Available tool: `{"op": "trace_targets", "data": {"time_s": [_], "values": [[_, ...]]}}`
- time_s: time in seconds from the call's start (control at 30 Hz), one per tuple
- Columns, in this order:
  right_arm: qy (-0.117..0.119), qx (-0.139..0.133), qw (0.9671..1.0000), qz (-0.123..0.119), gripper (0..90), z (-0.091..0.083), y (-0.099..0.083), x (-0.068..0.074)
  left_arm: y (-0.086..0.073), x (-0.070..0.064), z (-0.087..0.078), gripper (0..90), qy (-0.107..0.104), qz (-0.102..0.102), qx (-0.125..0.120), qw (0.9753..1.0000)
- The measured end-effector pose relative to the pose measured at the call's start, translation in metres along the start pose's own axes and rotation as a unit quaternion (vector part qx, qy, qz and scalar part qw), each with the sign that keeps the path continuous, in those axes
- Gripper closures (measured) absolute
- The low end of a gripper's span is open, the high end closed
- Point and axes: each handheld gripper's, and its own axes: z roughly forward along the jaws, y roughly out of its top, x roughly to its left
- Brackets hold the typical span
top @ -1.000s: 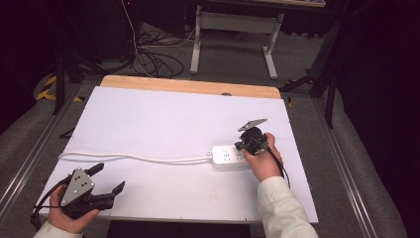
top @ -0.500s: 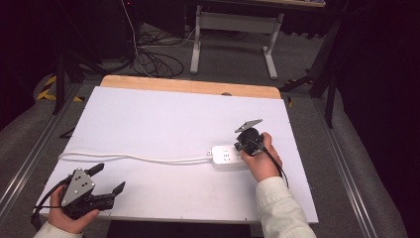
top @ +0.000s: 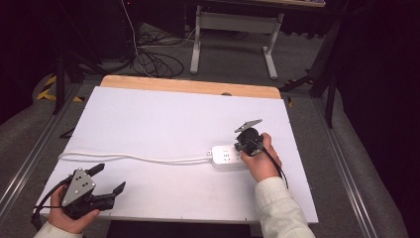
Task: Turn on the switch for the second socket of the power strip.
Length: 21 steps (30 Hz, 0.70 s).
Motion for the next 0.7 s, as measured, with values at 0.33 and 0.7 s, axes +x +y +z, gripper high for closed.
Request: {"op": "trace_targets", "data": {"time_s": [0.33, 0.7], "values": [[0.017, 0.002, 0.9998, 0.009, 90.0, -0.0007, -0.0015, -0.0023, 0.0001, -0.0004, 0.0002, 15.7, -0.001, -0.001, 0.001, 1.0], [0.02, -0.005, 0.9997, 0.014, 90.0, 0.0004, -0.0032, -0.0039, 0.0, -0.0006, 0.0005, 15.7, -0.002, -0.001, 0.001, 1.0]]}}
